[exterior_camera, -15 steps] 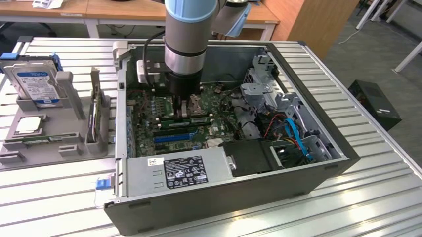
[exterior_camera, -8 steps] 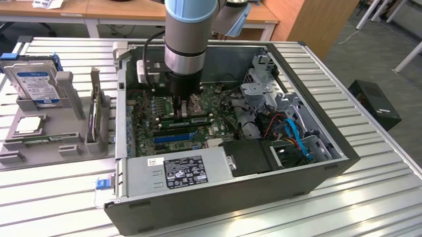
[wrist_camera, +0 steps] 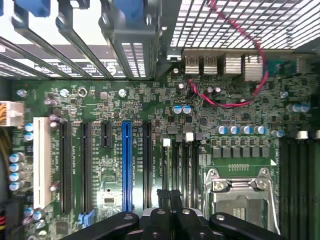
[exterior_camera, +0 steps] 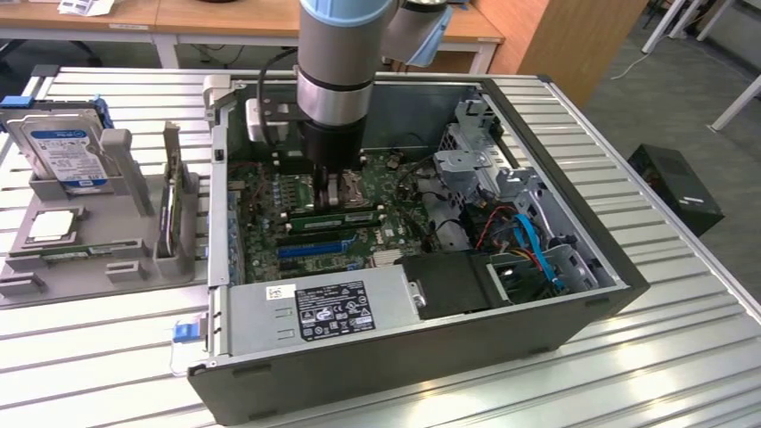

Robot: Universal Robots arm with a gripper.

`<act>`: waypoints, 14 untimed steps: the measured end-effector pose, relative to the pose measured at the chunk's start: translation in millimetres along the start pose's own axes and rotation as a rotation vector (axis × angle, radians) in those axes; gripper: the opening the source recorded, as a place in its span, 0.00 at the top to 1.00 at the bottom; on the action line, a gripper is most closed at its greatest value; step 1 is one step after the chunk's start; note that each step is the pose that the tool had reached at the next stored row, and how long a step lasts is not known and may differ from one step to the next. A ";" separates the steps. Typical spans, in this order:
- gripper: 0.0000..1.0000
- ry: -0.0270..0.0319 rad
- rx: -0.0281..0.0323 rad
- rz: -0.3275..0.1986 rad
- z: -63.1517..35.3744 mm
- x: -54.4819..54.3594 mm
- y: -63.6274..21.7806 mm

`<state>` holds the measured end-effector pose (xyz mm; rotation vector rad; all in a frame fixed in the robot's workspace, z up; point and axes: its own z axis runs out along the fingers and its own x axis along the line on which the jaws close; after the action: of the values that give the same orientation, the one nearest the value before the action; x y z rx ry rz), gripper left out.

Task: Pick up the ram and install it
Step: 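Press down the ram until it locks into place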

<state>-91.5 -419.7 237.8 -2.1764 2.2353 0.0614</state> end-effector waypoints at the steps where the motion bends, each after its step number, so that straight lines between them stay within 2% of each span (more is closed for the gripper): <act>1: 0.89 -0.0001 0.0000 0.000 -3.3 -0.2 0.1; 14: 0.89 -0.0001 0.0000 0.000 -58.8 -2.5 0.6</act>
<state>-91.3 -419.6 296.7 -2.1763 2.2353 0.0615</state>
